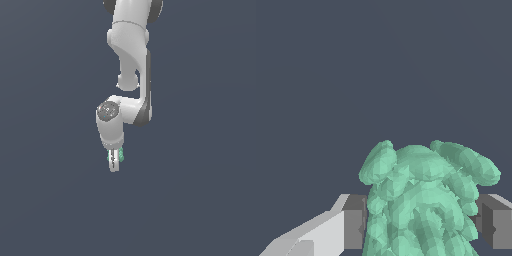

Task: Pick up the object and move it to a goal position.

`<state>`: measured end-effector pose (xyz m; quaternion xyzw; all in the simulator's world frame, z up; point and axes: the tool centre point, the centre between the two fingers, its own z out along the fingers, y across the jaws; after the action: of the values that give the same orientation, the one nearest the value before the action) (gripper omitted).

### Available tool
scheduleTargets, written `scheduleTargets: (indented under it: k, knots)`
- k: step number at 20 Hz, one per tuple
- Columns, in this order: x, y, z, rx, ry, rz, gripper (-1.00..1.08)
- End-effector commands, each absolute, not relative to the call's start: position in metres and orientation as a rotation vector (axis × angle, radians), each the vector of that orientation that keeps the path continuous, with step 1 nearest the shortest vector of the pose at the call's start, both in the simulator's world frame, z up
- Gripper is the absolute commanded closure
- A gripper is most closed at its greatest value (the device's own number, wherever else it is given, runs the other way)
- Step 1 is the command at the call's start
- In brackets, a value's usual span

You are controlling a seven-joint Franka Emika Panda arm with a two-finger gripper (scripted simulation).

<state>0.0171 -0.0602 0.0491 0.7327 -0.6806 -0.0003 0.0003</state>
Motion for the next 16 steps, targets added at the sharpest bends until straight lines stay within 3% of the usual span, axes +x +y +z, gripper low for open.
scheduleTargets:
  k: [1,16]
  knots:
    - [0.018,-0.060,0.048,2.302,-2.138,0.000,1.08]
    - [0.030,-0.066,0.062,2.284,-2.176,0.042,1.08]
